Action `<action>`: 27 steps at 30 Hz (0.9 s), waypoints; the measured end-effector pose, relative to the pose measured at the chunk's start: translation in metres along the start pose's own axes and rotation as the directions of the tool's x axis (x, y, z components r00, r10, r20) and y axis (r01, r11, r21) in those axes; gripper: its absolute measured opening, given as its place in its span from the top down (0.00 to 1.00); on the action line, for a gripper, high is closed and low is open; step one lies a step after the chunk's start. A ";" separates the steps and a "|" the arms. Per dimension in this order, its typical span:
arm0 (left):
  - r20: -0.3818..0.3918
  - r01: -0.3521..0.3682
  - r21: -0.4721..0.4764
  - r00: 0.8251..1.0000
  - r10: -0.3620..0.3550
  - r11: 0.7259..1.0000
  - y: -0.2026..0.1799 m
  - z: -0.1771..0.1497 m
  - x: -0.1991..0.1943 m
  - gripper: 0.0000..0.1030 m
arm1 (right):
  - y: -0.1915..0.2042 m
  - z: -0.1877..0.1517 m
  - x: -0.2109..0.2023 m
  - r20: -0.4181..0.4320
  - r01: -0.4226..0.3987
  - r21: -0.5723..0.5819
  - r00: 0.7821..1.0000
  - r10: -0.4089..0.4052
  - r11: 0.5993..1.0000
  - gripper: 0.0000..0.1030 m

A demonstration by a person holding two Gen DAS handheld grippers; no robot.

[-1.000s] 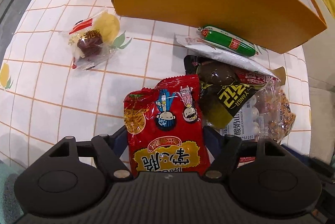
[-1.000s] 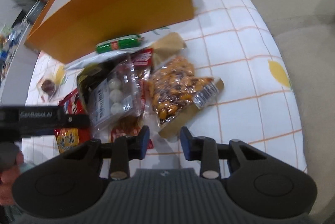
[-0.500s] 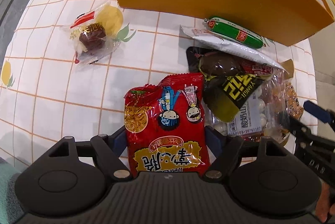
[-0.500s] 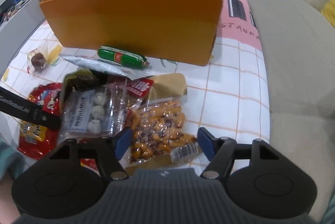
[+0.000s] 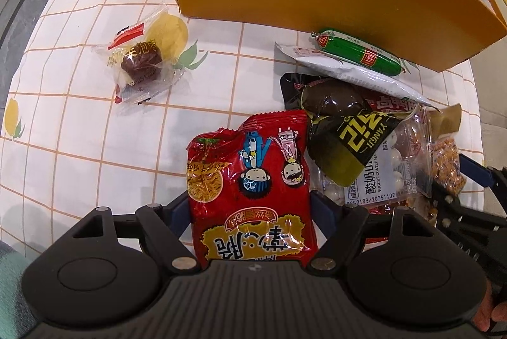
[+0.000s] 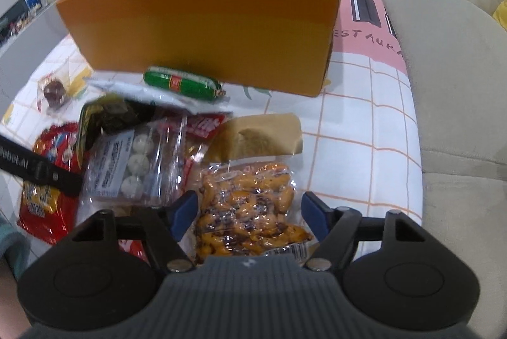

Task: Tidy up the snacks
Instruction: 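Carry both bags over the orange box and release them inside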

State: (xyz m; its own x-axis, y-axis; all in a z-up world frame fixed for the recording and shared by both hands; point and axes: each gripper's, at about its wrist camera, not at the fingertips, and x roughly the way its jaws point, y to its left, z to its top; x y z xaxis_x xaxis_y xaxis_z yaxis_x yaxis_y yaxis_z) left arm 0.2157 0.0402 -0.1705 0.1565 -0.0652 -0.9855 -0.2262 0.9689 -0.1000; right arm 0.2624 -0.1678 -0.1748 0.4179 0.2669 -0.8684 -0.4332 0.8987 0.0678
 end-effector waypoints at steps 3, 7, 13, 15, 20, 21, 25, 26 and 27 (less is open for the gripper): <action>0.008 -0.007 0.015 1.000 0.007 1.000 -0.003 0.000 0.002 0.13 | 0.005 -0.005 -0.001 -0.003 0.028 -0.017 1.000 -0.028 0.999 0.28; 0.033 -0.016 0.042 0.999 0.015 0.999 -0.007 -0.003 -0.001 0.20 | 0.003 -0.004 -0.003 -0.011 0.044 0.023 0.999 -0.043 0.999 0.33; 0.084 0.018 0.035 0.996 -0.021 0.999 -0.009 -0.010 -0.014 0.20 | -0.001 -0.005 -0.006 -0.010 0.040 0.090 0.999 -0.039 0.995 0.38; 0.103 0.026 0.038 0.994 -0.030 0.999 -0.013 -0.011 -0.024 0.20 | -0.003 -0.006 -0.008 -0.008 0.031 0.121 1.000 -0.030 0.992 0.38; 0.146 0.043 0.059 0.988 -0.052 0.997 -0.019 -0.014 -0.054 0.20 | -0.008 -0.009 -0.022 -0.001 0.017 0.205 1.000 -0.017 0.979 0.39; 0.155 0.050 0.061 0.986 -0.059 0.997 -0.018 -0.014 -0.061 0.20 | -0.007 -0.010 -0.027 0.008 0.025 0.202 1.000 -0.027 0.979 0.39; 0.189 0.089 0.074 0.977 -0.102 0.993 -0.019 -0.014 -0.083 0.20 | -0.002 -0.012 -0.046 0.031 0.052 0.209 0.998 -0.059 0.977 0.39; 0.199 0.095 0.079 0.974 -0.109 0.992 -0.019 -0.014 -0.088 0.20 | -0.002 -0.012 -0.052 0.040 0.049 0.218 0.997 -0.059 0.975 0.39; 0.209 0.097 0.087 0.971 -0.114 0.991 -0.021 -0.015 -0.094 0.20 | -0.002 -0.013 -0.058 0.051 0.048 0.228 0.997 -0.061 0.972 0.39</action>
State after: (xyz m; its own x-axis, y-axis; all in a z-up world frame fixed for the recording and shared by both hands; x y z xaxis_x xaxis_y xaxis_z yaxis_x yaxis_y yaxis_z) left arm 0.1909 0.0225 -0.0779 0.3789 -0.1235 -0.9172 -0.1254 0.9751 -0.1831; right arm 0.2289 -0.1893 -0.1308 0.4842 0.2287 -0.8445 -0.2191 0.9662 0.1360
